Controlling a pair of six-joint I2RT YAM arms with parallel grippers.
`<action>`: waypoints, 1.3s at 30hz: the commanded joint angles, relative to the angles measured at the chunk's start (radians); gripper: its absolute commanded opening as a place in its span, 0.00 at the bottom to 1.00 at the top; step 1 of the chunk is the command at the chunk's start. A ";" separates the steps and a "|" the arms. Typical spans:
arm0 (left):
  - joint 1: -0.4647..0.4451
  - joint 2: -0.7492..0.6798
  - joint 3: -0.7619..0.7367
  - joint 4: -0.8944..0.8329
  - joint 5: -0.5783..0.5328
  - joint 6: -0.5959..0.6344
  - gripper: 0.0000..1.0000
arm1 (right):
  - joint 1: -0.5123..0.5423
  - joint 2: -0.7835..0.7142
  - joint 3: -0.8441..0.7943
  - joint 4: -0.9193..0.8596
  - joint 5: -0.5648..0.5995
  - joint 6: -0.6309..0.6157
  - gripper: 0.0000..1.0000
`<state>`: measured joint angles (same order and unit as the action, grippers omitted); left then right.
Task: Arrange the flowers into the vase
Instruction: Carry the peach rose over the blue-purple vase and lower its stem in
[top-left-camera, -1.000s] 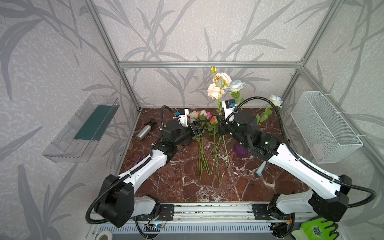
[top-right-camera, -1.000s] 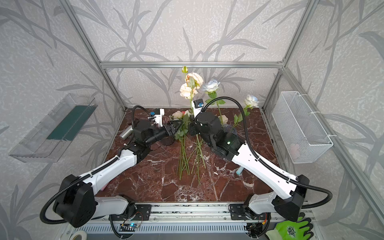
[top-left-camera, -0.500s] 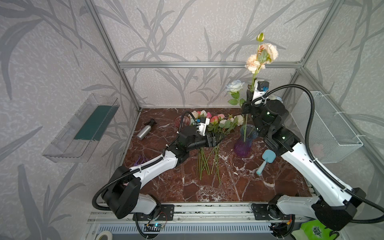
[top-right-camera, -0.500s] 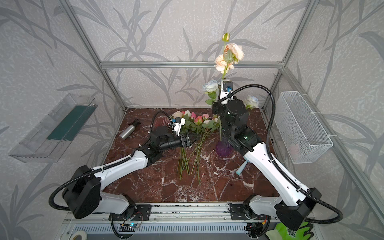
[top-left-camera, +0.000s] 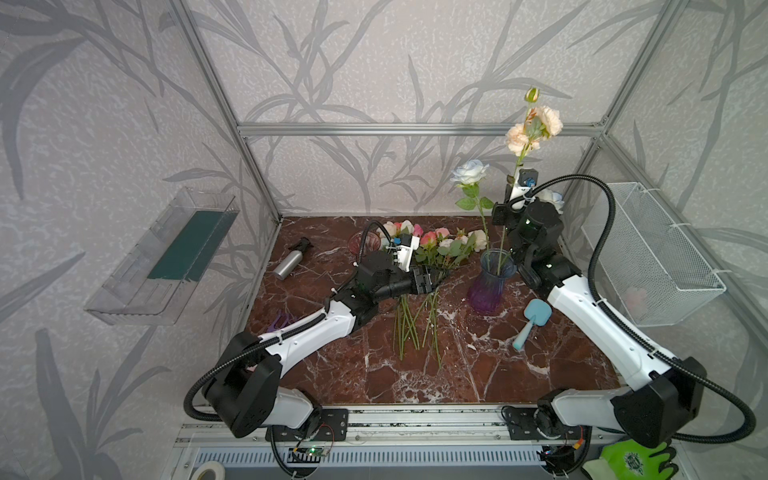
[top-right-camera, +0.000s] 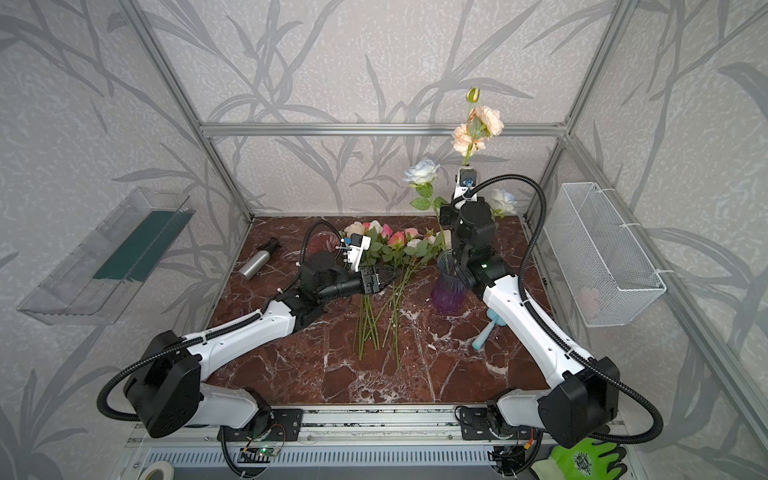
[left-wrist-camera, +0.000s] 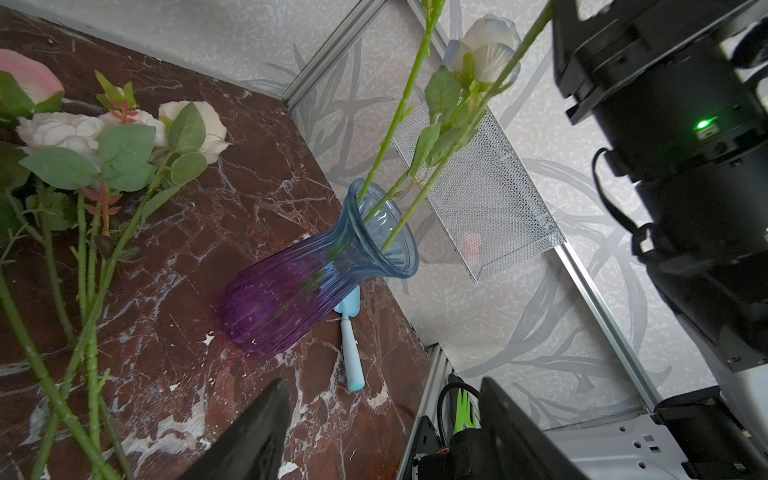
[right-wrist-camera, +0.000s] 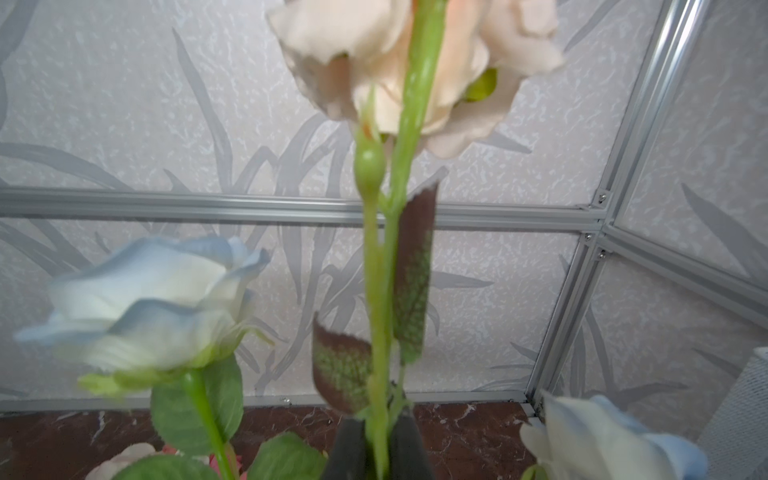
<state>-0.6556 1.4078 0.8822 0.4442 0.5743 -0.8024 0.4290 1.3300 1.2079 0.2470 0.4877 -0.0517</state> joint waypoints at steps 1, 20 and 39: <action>-0.001 -0.015 0.037 -0.001 0.001 0.020 0.73 | -0.002 -0.062 -0.094 0.079 0.014 0.059 0.05; 0.000 0.001 0.038 -0.010 -0.003 0.025 0.73 | -0.001 -0.142 -0.256 -0.088 0.054 0.186 0.35; 0.003 -0.054 0.083 -0.255 -0.199 0.151 0.72 | 0.181 -0.414 -0.256 -0.299 0.118 0.152 0.41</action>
<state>-0.6552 1.4002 0.9184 0.3096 0.4931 -0.7193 0.5667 0.9657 0.9463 0.0204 0.5613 0.1120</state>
